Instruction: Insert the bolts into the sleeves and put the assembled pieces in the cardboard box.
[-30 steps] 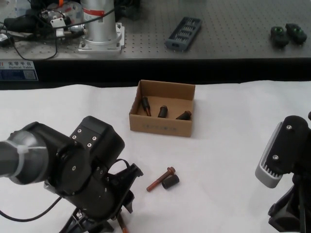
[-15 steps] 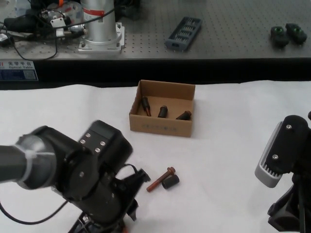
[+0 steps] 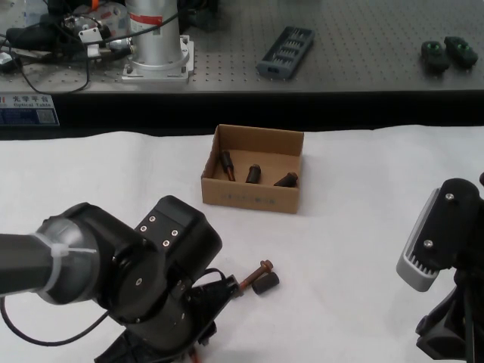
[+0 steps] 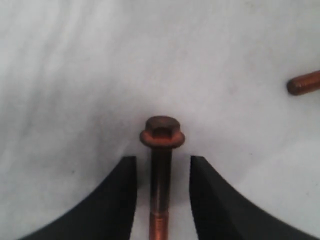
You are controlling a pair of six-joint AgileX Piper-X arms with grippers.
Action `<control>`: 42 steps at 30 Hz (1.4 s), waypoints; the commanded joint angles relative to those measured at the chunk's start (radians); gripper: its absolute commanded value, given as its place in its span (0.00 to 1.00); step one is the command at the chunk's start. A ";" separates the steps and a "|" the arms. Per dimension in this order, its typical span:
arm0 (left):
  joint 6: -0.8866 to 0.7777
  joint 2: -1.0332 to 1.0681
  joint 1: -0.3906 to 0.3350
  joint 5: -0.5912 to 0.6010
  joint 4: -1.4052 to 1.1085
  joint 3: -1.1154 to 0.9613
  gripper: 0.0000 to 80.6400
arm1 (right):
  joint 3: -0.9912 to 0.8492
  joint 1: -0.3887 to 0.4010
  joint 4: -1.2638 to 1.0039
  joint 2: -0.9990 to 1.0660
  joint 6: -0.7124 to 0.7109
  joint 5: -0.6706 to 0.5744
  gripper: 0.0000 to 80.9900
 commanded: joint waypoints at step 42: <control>0.313 -0.161 0.106 0.029 -0.128 -0.010 0.01 | -0.002 0.000 -0.158 0.004 0.077 -0.080 0.02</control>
